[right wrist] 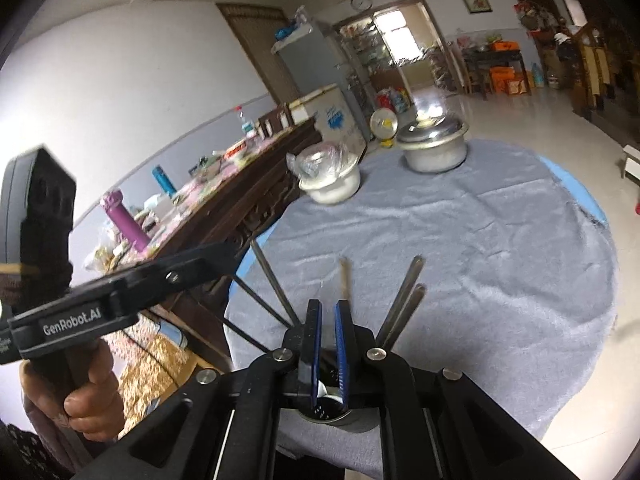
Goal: Organize utensils
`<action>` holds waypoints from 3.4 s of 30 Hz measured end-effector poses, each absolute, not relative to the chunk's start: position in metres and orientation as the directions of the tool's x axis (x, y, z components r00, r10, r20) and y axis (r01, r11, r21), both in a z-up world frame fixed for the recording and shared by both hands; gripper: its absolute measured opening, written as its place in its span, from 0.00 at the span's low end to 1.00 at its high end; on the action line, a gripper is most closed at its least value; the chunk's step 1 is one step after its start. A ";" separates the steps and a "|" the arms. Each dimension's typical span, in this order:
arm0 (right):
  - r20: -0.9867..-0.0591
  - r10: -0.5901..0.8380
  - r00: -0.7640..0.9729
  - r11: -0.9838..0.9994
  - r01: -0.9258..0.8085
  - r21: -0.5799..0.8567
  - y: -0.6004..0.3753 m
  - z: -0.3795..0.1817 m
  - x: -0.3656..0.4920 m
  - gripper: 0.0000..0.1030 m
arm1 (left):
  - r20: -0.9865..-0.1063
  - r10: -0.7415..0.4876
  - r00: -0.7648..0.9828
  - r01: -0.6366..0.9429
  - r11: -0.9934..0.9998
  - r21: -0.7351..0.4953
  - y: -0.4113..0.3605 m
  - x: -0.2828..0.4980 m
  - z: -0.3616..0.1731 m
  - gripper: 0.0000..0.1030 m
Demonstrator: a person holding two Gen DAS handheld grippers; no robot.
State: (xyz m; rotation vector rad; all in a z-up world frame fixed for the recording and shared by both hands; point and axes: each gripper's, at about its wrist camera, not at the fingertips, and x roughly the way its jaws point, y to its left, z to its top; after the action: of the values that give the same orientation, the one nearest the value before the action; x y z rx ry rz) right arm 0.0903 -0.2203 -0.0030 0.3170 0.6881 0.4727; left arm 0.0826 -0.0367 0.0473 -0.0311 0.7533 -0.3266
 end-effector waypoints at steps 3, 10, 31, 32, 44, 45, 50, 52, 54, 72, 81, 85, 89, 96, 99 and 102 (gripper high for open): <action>-0.504 0.497 0.706 0.851 -0.283 0.443 -0.232 0.004 0.081 0.12 | -0.648 -0.282 0.708 0.273 0.955 -0.118 -0.033 0.070 0.052 0.57; -0.492 0.449 0.746 0.867 -0.230 0.442 -0.242 0.012 0.051 0.22 | -0.604 -0.201 0.771 0.208 0.976 -0.059 -0.025 0.033 0.057 0.76; -0.441 0.181 0.879 0.959 -0.059 0.278 -0.234 0.020 -0.061 0.63 | -0.482 0.209 0.851 -0.163 0.977 0.136 0.013 -0.057 0.052 0.95; -0.441 0.183 0.879 0.959 -0.061 0.276 -0.232 0.020 -0.061 0.63 | -0.477 0.220 0.851 -0.172 0.975 0.143 0.014 -0.058 0.052 0.95; -0.395 0.175 0.902 0.973 -0.098 0.208 -0.205 0.025 -0.080 0.63 | -0.439 0.286 0.852 -0.232 0.957 0.173 0.021 -0.070 0.052 0.96; -0.395 0.177 0.902 0.973 -0.100 0.208 -0.205 0.024 -0.081 0.63 | -0.439 0.287 0.851 -0.234 0.957 0.171 0.021 -0.070 0.053 0.96; -0.397 0.175 0.901 0.974 -0.101 0.201 -0.202 0.024 -0.083 0.63 | -0.439 0.299 0.847 -0.250 0.954 0.166 0.023 -0.072 0.052 0.96; -0.399 0.177 0.900 0.974 -0.102 0.202 -0.200 0.023 -0.084 0.64 | -0.440 0.303 0.845 -0.256 0.953 0.164 0.025 -0.073 0.051 0.96; -0.400 0.177 0.899 0.974 -0.101 0.205 -0.198 0.022 -0.086 0.64 | -0.445 0.300 0.844 -0.253 0.954 0.164 0.025 -0.073 0.050 0.96; -0.426 0.190 0.884 0.974 -0.115 0.196 -0.192 0.015 -0.086 0.66 | -0.449 0.306 0.840 -0.260 0.952 0.162 0.027 -0.078 0.046 0.96; -0.432 0.194 0.881 0.974 -0.122 0.188 -0.188 0.015 -0.085 0.66 | -0.452 0.303 0.839 -0.259 0.953 0.159 0.026 -0.080 0.044 0.96; -0.434 0.195 0.879 0.975 -0.125 0.184 -0.187 0.015 -0.085 0.66 | -0.453 0.303 0.838 -0.259 0.953 0.156 0.026 -0.080 0.044 0.96; -0.434 0.195 0.879 0.976 -0.128 0.179 -0.185 0.015 -0.084 0.67 | -0.454 0.301 0.839 -0.257 0.954 0.156 0.026 -0.080 0.044 0.96; -0.436 0.195 0.879 0.975 -0.128 0.179 -0.184 0.016 -0.083 0.67 | -0.451 0.300 0.840 -0.257 0.954 0.155 0.028 -0.080 0.045 0.96; -0.438 0.196 0.877 0.976 -0.129 0.177 -0.182 0.015 -0.082 0.67 | -0.452 0.297 0.841 -0.253 0.955 0.156 0.027 -0.080 0.045 0.96; -0.440 0.196 0.876 0.976 -0.130 0.176 -0.182 0.015 -0.083 0.67 | -0.453 0.293 0.842 -0.249 0.956 0.155 0.028 -0.080 0.045 0.96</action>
State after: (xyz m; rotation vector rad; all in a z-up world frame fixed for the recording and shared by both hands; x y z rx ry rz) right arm -0.0826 -0.1819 0.0147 0.1432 0.4729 0.1708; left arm -0.0799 0.0277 0.0453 0.0913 0.4924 0.2864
